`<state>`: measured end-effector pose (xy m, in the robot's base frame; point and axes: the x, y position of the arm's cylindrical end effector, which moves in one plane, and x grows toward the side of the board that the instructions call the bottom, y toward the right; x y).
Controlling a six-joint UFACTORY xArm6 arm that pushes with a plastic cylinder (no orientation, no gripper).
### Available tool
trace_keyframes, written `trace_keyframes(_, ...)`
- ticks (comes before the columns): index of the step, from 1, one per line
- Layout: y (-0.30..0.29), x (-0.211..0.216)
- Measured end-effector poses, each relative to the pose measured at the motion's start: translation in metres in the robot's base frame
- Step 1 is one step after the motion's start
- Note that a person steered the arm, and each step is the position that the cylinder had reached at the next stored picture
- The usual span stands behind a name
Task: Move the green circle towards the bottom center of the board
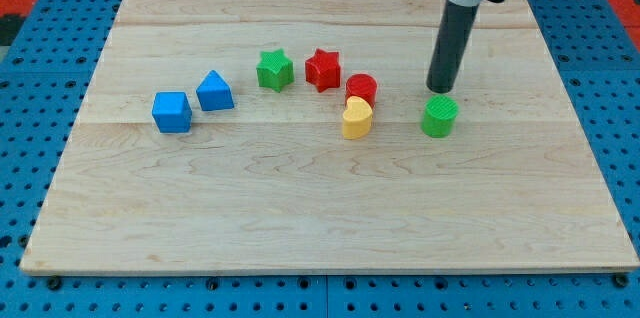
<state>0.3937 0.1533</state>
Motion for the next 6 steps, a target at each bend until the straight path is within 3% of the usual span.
trace_keyframes(1,0.062,0.002)
trace_keyframes(3,0.009,0.05)
trace_keyframes(6,-0.026,0.05)
